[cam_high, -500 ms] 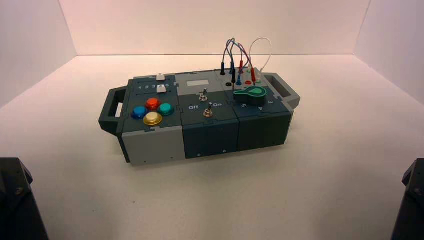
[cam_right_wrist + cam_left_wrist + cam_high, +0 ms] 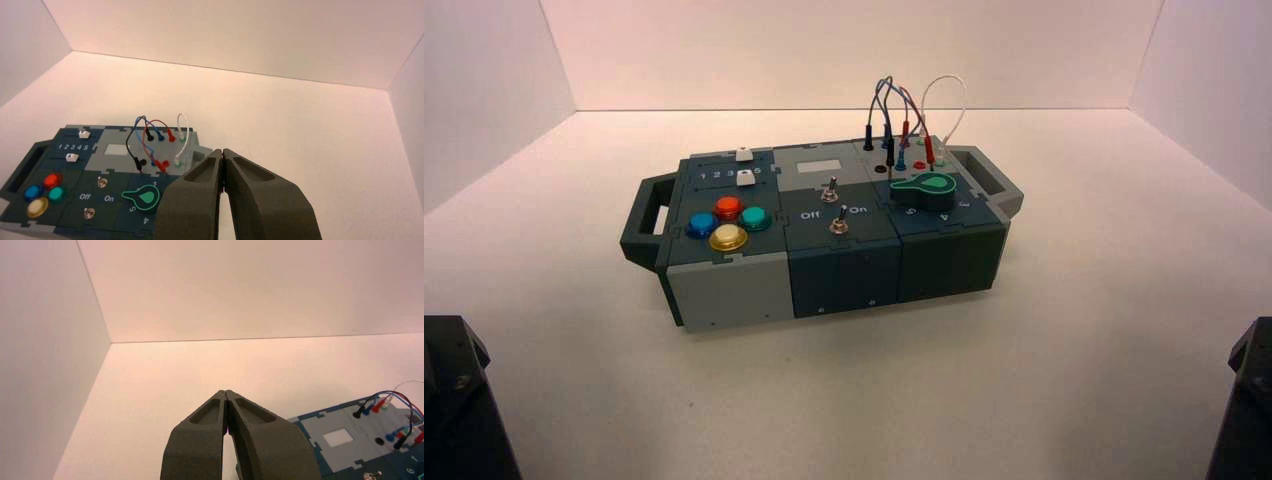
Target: Move the box away.
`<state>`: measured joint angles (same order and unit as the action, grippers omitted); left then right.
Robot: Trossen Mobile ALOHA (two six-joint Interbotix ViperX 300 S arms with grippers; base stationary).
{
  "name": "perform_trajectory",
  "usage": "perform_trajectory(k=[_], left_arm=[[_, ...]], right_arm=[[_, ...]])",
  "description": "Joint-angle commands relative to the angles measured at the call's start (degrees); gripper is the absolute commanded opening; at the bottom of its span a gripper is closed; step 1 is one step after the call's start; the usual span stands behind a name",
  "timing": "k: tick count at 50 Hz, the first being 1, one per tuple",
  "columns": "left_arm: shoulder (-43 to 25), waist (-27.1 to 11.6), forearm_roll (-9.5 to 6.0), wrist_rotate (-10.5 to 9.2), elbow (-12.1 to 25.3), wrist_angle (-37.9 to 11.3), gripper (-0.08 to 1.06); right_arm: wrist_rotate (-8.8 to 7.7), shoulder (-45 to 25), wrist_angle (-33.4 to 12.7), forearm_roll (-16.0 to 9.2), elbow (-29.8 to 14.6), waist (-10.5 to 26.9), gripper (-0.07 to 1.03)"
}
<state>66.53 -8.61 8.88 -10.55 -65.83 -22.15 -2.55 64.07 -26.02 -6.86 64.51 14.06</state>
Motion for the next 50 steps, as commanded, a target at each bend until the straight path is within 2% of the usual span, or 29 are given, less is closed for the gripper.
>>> perform_trajectory(k=[1,4,9,13,16,20,22,23,24,26,31,36,44,50], left_arm=[[-3.2,-1.8,-0.70,0.00,2.2,-0.8,-0.03],[-4.6,-3.6,-0.97,-0.09,2.8,-2.3,-0.03],[-9.0,-9.8,-2.11,-0.09,4.1,-6.2,-0.03],[-13.3,-15.1,-3.43,-1.05,5.0,-9.0,-0.03],[-17.4,-19.6,-5.54,-2.20,6.2,-11.0,-0.03],[-21.3,-23.6,-8.35,-3.25,7.4,-13.0,-0.03],[-23.7,-26.0,-10.99,-3.52,8.3,-14.2,-0.03],[-24.3,-26.5,-11.60,-3.52,8.5,-14.4,-0.03],[-26.1,-27.7,-13.27,-3.52,9.1,-15.1,-0.03],[-27.6,-29.0,-14.68,-3.60,9.5,-15.6,-0.03],[-31.4,-31.6,-18.46,-3.96,9.9,-16.0,-0.03],[-34.4,-32.6,-20.92,-3.87,9.8,-16.3,-0.03],[-36.9,-33.0,-23.91,-4.04,9.8,-18.3,-0.03],[-37.2,-33.9,-25.22,-5.19,9.3,-20.7,-0.03]], right_arm=[[-0.09,-2.8,-0.4,-1.8,-2.4,1.9,-0.02],[-0.09,-4.3,-0.9,-1.8,-2.9,3.6,-0.02],[0.18,-8.5,-2.4,-2.4,-4.1,8.3,-0.02],[0.44,-12.7,-4.1,-3.3,-5.3,11.5,-0.02],[0.62,-16.5,-6.2,-4.0,-6.5,13.3,-0.02],[0.70,-20.0,-7.9,-5.5,-7.4,14.4,-0.02],[0.62,-22.1,-8.7,-6.5,-8.0,14.9,-0.02],[0.53,-22.7,-8.8,-6.7,-8.2,14.9,-0.02],[0.44,-24.3,-9.3,-7.1,-8.5,15.0,-0.02],[0.44,-25.6,-9.7,-7.5,-8.9,15.0,-0.02],[0.53,-29.4,-10.5,-8.6,-9.5,15.0,-0.02],[0.44,-32.9,-11.1,-10.4,-9.7,15.2,-0.02],[0.18,-38.0,-11.5,-12.0,-9.3,16.2,-0.02],[0.18,-40.7,-11.6,-13.3,-9.1,17.1,-0.02]])
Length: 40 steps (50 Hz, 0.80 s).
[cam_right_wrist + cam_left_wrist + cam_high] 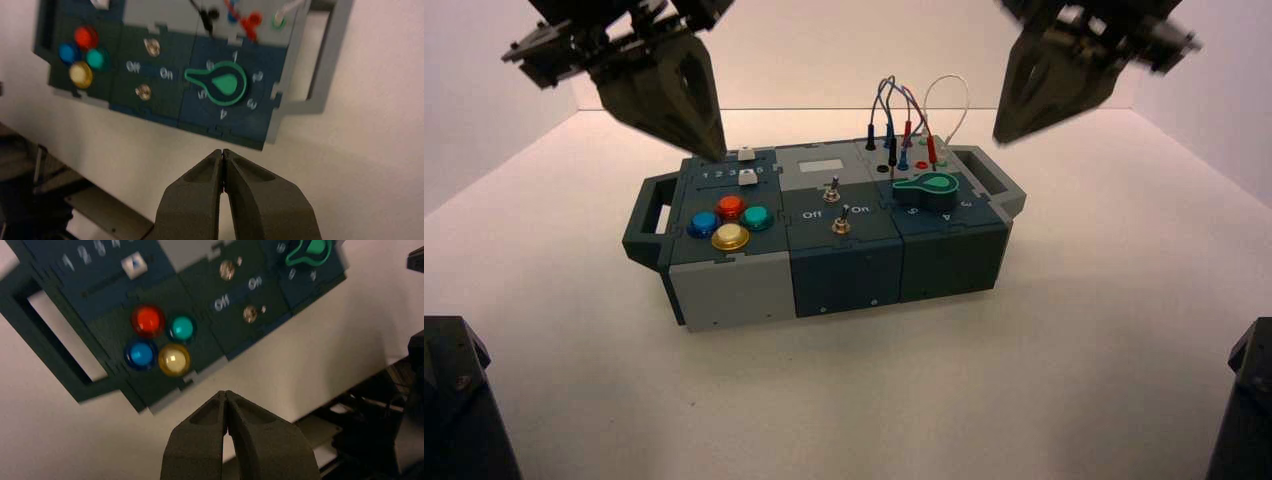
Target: Move the box away.
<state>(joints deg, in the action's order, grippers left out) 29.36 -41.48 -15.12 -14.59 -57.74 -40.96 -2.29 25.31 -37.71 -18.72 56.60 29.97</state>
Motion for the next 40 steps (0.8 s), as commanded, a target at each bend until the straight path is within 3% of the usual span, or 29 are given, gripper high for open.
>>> perform_trajectory(k=[1,11,25,40], left_arm=[[0.0,-1.1,-1.23,-1.41,1.2,-2.1,-0.03],[-1.5,-2.8,-1.58,-4.92,-1.2,-4.7,-0.03],[-8.2,-3.1,-0.97,-4.48,-1.6,-3.6,-0.03],[-17.7,-5.7,-0.79,-4.04,1.8,-3.0,-0.03]], right_arm=[[-0.09,-2.2,0.1,-1.7,-1.1,1.1,-0.02],[-0.88,-6.4,0.1,-5.3,-0.4,1.7,-0.02],[-1.67,-12.1,3.0,-7.0,0.1,2.0,-0.02],[-2.64,-17.9,4.3,-7.1,-1.3,2.1,-0.02]])
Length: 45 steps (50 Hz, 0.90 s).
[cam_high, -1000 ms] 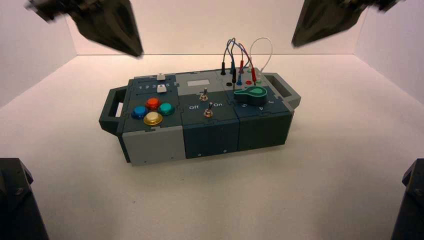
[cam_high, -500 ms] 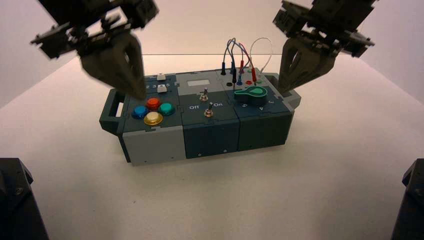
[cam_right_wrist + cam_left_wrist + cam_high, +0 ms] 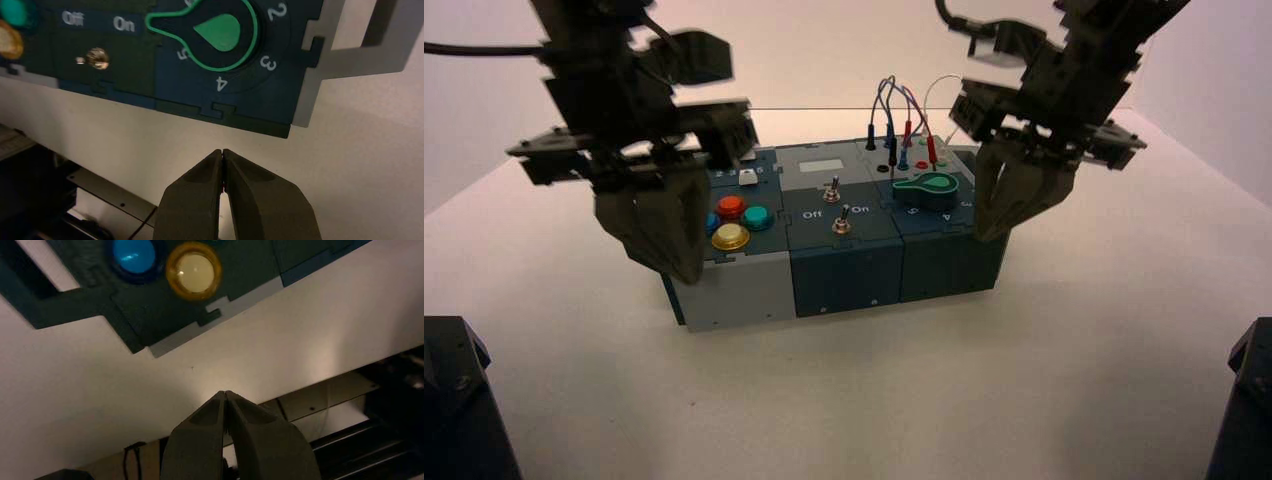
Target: Move the box away.
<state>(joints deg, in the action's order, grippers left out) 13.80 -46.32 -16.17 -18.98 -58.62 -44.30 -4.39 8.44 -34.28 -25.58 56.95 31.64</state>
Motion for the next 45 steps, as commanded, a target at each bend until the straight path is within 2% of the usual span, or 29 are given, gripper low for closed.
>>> perform_trajectory(k=[1,10,16,19,30,45], left_arm=[[-2.4,-0.9,0.26,0.44,2.8,0.4,-0.03],[-7.9,-0.9,0.62,1.49,5.4,0.8,-0.03],[-10.5,-0.9,1.14,2.02,5.9,1.1,-0.03],[-11.8,-0.9,1.93,2.02,5.9,1.6,-0.03],[-14.1,-0.9,2.72,2.02,6.8,3.7,-0.03],[-17.5,-0.2,4.92,2.02,7.0,6.1,-0.03]], right_arm=[[-0.53,-1.2,1.0,-0.4,-1.8,0.4,-0.02],[-0.62,-4.0,3.0,-0.4,-2.4,0.4,-0.02],[-0.62,-5.4,4.4,-0.4,-2.5,0.4,-0.02],[-0.62,-6.3,5.2,-0.4,-2.7,0.4,-0.02],[-0.62,-7.6,6.2,-0.4,-3.4,0.4,-0.02],[-0.62,-8.4,6.5,-0.4,-5.7,0.7,-0.02]])
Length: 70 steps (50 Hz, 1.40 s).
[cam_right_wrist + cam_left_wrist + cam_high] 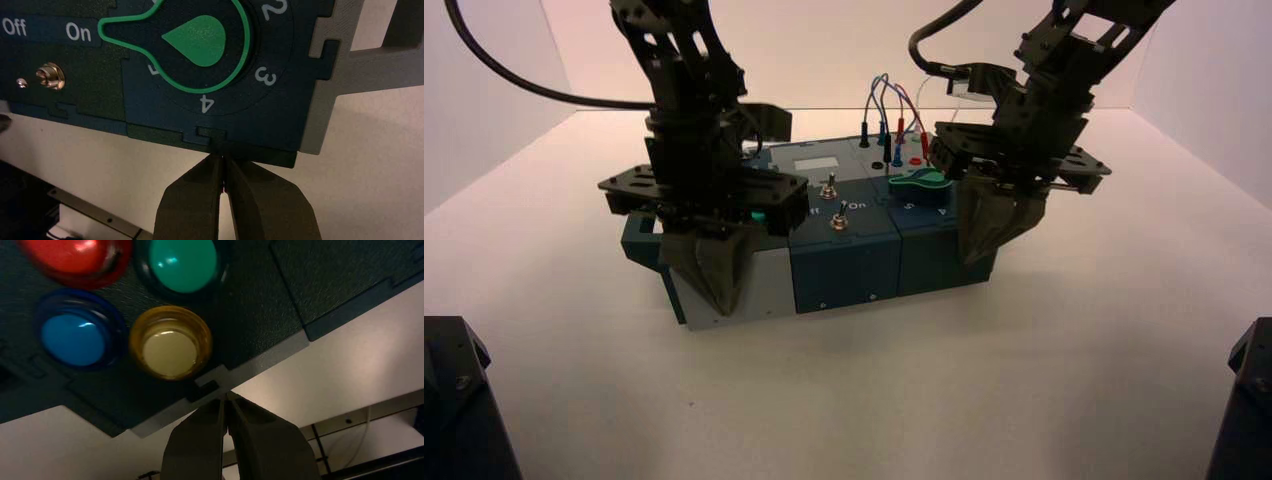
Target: Move the box away.
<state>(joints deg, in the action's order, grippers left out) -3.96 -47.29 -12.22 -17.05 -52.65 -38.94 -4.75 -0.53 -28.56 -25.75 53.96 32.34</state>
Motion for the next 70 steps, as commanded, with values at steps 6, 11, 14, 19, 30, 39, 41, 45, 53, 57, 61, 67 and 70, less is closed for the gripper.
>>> perform_trajectory(k=[6,11,14,19,30,39,41,45,53,57,61,67,70], left_arm=[[0.3,3.2,2.55,0.09,1.1,1.6,-0.03],[0.2,6.0,4.31,0.09,1.1,2.1,-0.03],[0.2,7.4,5.45,0.00,1.1,2.5,-0.03],[0.1,9.4,6.86,0.00,1.1,2.9,-0.03],[-0.5,12.8,10.37,0.09,2.3,4.4,-0.03],[-3.0,13.8,12.13,0.26,4.7,5.3,-0.03],[-3.6,13.9,12.30,0.26,5.3,5.4,-0.03],[-5.0,13.9,12.57,0.62,6.5,5.8,-0.03],[-8.1,14.0,12.57,1.67,8.3,6.7,-0.03],[-9.1,14.2,12.66,2.02,9.1,6.9,-0.03],[-9.4,14.7,12.66,2.46,9.8,6.8,-0.03],[-9.3,16.1,12.66,2.99,10.0,6.9,-0.03],[-9.2,17.3,12.74,3.60,10.0,6.9,-0.03]], right_arm=[[-0.26,-0.1,0.4,-0.4,-3.7,0.7,-0.02],[-0.26,-1.1,0.4,-0.4,-4.8,1.5,-0.02],[-0.26,-2.0,0.4,-0.4,-5.5,1.7,-0.02],[-0.26,-3.8,0.2,-0.4,-6.9,1.9,-0.02],[-0.53,-8.1,0.2,-0.2,-10.5,1.9,-0.02],[-1.14,-11.1,0.2,0.1,-13.4,1.9,-0.02],[-1.32,-11.5,0.1,0.1,-14.0,1.9,-0.02],[-1.41,-12.0,0.1,0.7,-14.9,1.9,-0.02],[-1.41,-12.1,-0.2,1.8,-16.8,1.8,-0.02],[-1.41,-12.1,-0.4,2.4,-17.5,1.6,-0.02],[-1.32,-12.3,-0.6,3.2,-18.3,1.3,-0.02],[-1.32,-13.0,-1.0,3.9,-19.1,1.0,-0.02],[-1.32,-13.6,-0.9,4.3,-19.3,0.9,-0.02]])
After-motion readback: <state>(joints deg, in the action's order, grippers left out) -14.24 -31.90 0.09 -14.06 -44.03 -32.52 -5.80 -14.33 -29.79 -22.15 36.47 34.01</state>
